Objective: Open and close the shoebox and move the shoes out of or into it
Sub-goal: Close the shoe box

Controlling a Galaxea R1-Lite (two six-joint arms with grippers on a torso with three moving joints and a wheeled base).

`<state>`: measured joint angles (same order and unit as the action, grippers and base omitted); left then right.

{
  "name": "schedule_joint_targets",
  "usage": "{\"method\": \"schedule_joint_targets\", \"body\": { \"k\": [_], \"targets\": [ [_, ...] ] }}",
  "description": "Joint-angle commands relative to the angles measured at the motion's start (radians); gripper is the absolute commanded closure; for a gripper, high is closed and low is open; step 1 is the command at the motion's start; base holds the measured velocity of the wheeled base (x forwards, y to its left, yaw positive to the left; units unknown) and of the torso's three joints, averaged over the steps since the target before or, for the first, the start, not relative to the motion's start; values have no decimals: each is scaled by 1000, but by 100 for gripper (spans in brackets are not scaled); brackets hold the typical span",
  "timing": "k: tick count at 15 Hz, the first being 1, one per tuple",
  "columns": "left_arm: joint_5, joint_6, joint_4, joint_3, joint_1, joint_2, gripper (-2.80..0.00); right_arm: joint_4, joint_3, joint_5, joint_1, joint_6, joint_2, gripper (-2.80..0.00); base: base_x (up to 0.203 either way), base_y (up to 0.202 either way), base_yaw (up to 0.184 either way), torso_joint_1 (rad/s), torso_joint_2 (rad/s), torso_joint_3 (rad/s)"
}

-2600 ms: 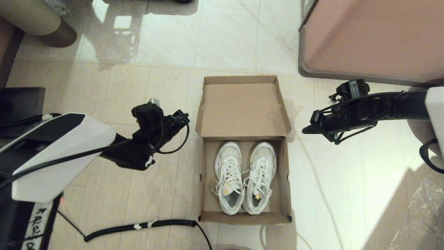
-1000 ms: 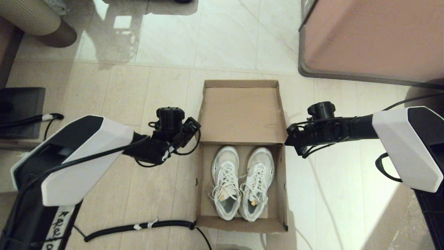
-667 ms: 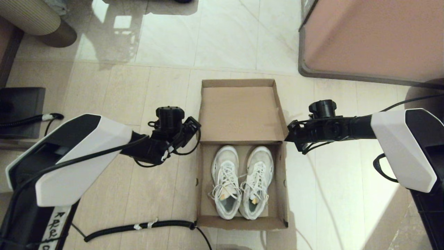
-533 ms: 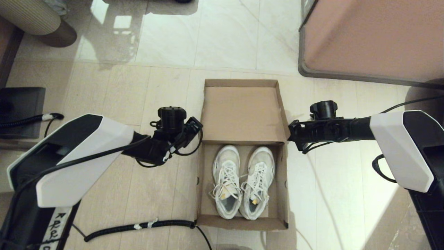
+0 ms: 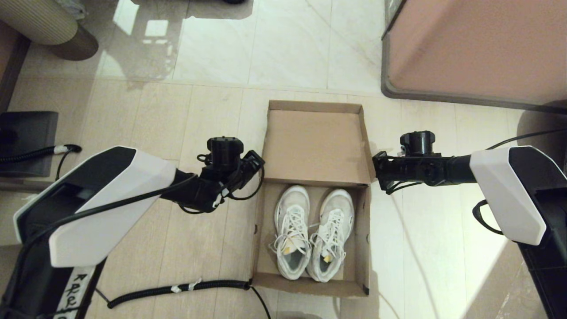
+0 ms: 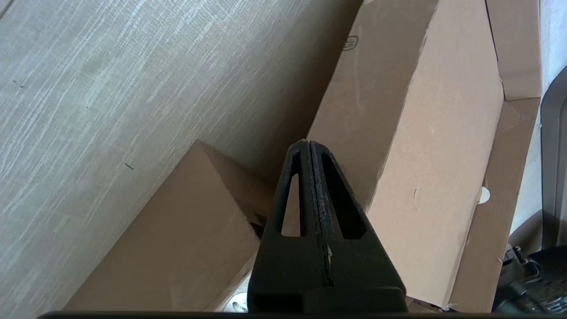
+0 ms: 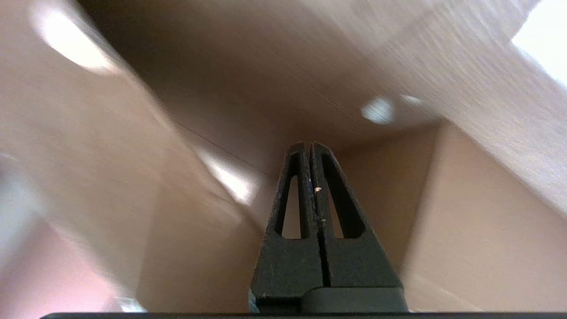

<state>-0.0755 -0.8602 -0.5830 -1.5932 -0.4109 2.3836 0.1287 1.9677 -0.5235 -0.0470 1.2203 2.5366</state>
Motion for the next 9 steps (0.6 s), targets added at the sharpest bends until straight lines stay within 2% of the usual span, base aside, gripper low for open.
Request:
{"method": "schedule_joint_targets", "body": {
  "k": [1, 4, 9],
  "targets": [
    [-1, -5, -1, 1, 0, 0, 0, 63, 0, -13, 21, 70, 5, 0, 0, 0, 0, 0, 0, 0],
    [-4, -5, -1, 6, 0, -1, 0, 89, 0, -41, 21, 82, 5, 0, 0, 0, 0, 0, 0, 0],
    [-6, -6, -5, 33, 0, -3, 0, 219, -1, -169, 24, 245, 7, 0, 0, 0, 0, 0, 0, 0]
  ]
}}
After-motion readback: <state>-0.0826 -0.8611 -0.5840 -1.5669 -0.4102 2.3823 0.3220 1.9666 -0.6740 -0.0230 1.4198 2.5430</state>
